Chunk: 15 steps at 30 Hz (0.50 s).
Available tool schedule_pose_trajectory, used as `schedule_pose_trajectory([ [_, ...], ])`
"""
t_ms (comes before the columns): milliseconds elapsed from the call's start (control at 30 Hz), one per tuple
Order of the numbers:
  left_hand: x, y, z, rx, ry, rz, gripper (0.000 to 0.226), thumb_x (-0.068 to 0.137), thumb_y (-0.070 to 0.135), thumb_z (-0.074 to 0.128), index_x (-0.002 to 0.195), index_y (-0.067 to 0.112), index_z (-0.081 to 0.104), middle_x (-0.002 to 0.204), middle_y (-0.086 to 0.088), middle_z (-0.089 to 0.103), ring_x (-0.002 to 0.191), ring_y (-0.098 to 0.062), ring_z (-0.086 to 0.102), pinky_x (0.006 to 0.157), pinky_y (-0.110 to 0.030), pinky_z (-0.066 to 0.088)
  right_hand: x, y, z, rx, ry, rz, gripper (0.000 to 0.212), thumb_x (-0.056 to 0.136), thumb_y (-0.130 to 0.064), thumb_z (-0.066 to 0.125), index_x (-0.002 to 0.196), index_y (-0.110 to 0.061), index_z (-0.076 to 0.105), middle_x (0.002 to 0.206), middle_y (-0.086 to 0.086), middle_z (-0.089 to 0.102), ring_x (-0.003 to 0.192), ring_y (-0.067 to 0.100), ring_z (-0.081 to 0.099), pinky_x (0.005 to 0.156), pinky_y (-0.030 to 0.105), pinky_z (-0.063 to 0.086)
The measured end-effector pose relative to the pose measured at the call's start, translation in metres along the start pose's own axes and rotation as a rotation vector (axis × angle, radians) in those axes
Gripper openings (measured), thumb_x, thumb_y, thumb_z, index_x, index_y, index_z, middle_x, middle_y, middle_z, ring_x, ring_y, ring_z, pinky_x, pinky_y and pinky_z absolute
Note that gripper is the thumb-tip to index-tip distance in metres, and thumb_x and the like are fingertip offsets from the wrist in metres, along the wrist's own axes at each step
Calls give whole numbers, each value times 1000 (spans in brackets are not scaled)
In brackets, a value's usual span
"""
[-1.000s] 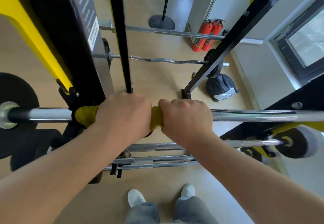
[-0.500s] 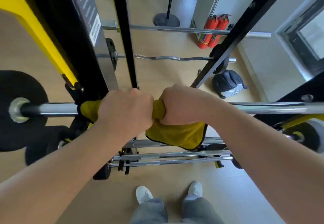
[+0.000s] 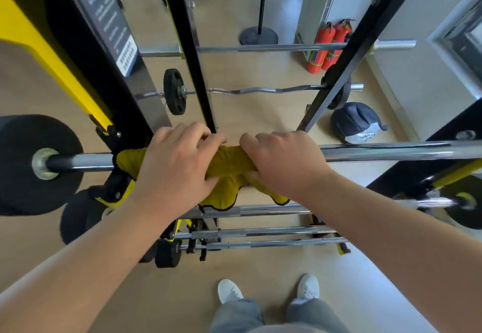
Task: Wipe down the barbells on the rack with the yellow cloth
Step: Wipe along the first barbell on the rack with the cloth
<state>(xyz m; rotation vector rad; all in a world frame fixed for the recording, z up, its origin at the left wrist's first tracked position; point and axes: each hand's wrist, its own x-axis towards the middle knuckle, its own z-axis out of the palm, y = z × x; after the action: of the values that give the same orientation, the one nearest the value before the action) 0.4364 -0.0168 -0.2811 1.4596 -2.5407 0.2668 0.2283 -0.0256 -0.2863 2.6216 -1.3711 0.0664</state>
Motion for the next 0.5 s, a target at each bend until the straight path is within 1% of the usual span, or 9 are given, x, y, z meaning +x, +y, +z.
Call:
schedule_pose_trajectory([
  [100, -6, 12, 3, 21, -24, 6, 60, 77, 42, 74, 129, 16, 57, 110, -7, 59, 102, -27, 58, 87, -45, 42, -5, 11, -8, 7, -68, -24, 33, 96, -48, 55, 108, -19, 45, 75, -6, 40, 61, 20, 43, 53, 33, 36],
  [167, -9, 18, 5, 9, -49, 14, 65, 80, 43, 71, 135, 15, 51, 115, -7, 58, 105, -27, 57, 90, -44, 43, -6, 16, -12, 22, -109, -34, 38, 97, -53, 53, 109, -19, 42, 77, -5, 40, 64, 21, 44, 55, 34, 35],
  [267, -6, 31, 5, 4, -74, 26, 67, 86, 44, 64, 142, 13, 44, 121, -8, 55, 108, -26, 56, 92, -44, 44, -12, 27, -18, 44, -174, -15, 42, 95, -62, 48, 102, -23, 36, 76, -6, 36, 66, 23, 42, 58, 35, 35],
  [333, 3, 45, 5, 10, -81, 73, 64, 88, 43, 58, 142, 12, 42, 122, -8, 56, 106, -26, 57, 89, -43, 45, -24, 41, -19, 39, -217, 28, 45, 93, -67, 45, 97, -24, 32, 76, -5, 38, 66, 23, 43, 59, 36, 39],
  [433, 28, 68, 6, 1, -101, 144, 57, 91, 45, 49, 139, 14, 44, 118, -7, 60, 100, -24, 62, 81, -39, 51, -49, 71, -21, 28, -240, 117, 52, 86, -79, 40, 91, -27, 38, 74, -8, 45, 68, 20, 50, 60, 34, 43],
  [500, 41, 77, 5, 0, -115, 174, 55, 92, 50, 45, 135, 16, 47, 113, -5, 64, 92, -22, 66, 72, -35, 55, -62, 89, -23, 101, -246, 147, 55, 82, -82, 40, 91, -29, 48, 75, -8, 52, 72, 19, 55, 63, 35, 48],
])
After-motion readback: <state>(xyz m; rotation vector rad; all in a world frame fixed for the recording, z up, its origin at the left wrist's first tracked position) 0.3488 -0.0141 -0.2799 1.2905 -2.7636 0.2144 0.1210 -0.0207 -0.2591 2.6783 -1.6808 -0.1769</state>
